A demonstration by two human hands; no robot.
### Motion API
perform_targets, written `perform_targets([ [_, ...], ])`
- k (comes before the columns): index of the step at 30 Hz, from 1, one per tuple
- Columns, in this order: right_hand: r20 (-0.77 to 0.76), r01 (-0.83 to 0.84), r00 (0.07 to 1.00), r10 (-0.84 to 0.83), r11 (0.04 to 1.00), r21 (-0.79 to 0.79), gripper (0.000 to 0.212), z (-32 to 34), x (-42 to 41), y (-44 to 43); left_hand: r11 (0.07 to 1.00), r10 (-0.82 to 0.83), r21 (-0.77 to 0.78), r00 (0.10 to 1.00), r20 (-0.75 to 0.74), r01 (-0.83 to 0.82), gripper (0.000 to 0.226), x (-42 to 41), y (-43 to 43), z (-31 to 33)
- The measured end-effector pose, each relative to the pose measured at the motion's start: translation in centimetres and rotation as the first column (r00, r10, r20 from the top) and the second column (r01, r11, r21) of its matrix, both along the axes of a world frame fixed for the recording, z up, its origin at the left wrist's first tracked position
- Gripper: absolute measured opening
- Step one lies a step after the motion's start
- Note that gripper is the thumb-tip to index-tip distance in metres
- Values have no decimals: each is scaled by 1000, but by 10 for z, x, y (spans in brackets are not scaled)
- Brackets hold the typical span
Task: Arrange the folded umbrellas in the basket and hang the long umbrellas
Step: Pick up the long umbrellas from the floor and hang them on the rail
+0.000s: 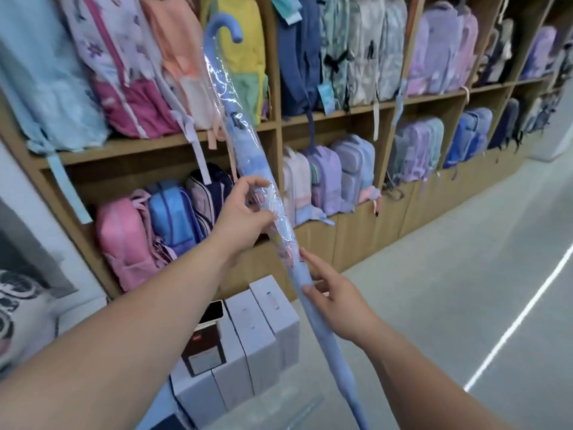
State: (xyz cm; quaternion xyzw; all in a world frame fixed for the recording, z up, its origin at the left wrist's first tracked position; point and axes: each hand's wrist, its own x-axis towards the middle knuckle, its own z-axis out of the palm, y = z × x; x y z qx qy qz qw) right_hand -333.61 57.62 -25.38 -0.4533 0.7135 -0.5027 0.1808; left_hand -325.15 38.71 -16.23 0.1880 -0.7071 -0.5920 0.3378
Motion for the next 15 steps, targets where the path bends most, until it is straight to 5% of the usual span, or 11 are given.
perform_targets([
  [7,-58,-115,992,113,993,-19,72,37,18,0,999,-21,-45,992,-127,15,53,30,-5,65],
  [15,-148,-8,989,-20,982,-188,72,65,82,-44,984,-28,-175,970,-241,-15,66,91,-9,87],
])
